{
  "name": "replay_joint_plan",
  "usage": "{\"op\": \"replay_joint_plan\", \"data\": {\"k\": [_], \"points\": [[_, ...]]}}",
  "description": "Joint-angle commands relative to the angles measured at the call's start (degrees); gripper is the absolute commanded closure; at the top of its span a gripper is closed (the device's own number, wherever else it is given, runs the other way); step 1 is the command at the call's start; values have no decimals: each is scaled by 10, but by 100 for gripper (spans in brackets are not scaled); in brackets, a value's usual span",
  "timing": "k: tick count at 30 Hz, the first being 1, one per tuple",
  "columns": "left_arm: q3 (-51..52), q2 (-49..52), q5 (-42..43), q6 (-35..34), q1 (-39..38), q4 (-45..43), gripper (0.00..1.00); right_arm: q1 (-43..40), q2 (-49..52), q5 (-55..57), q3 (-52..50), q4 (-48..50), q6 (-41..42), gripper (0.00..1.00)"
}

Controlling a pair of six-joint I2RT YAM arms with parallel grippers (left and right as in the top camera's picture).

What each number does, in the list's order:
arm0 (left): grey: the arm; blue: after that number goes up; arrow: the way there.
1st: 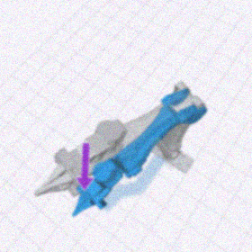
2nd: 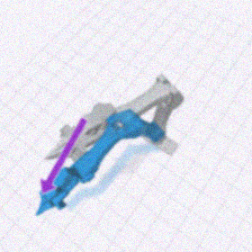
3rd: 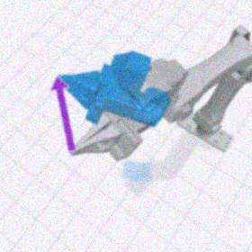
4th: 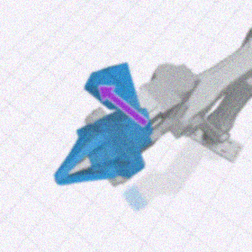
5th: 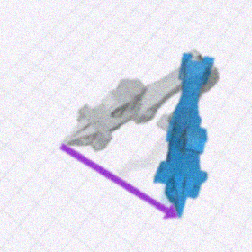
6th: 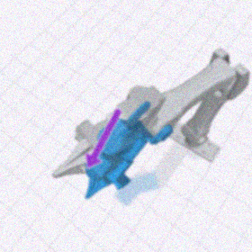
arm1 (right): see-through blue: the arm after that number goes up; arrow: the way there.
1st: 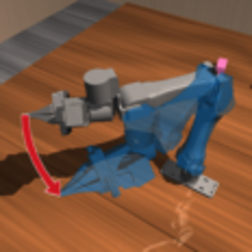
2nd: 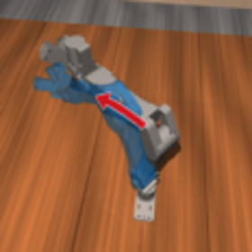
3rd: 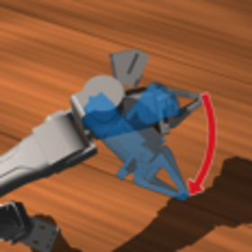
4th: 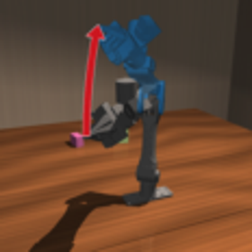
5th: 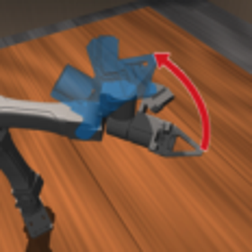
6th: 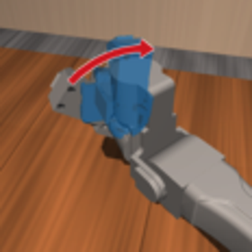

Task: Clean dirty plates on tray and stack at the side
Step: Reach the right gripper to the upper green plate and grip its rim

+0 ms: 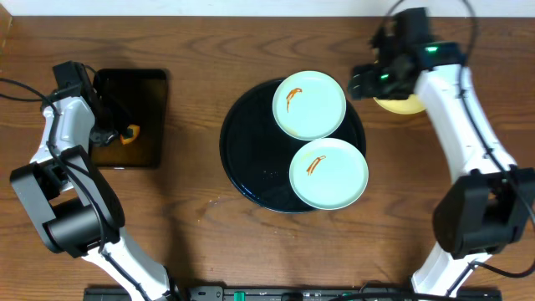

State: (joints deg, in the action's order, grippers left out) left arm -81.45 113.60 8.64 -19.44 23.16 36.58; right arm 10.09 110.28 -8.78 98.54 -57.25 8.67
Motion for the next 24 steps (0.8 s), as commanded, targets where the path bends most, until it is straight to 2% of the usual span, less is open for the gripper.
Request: {"op": "replay_joint_plan", "data": {"k": [1,3,5,12,16,19,24], "points": [[4,2,-5,3,3,-1,92,20,36,75,20,-37,19,7],[4,2,-5,3,3,-2,92,23,70,68,56,-81,13,4],[4,2,-5,4,3,-2,92,23,103,68,93,-111,17,6],[4,2,-5,4,3,4,93,29,146,54,123,-73,110,34],[4,2,-5,3,3,2,92,39,160,47,121,-64,174,44],[4,2,-5,4,3,2,92,50,174,59,114,-64,222,45],[4,2,-5,3,3,2,92,69,210,67,113,-62,290,54]]}}
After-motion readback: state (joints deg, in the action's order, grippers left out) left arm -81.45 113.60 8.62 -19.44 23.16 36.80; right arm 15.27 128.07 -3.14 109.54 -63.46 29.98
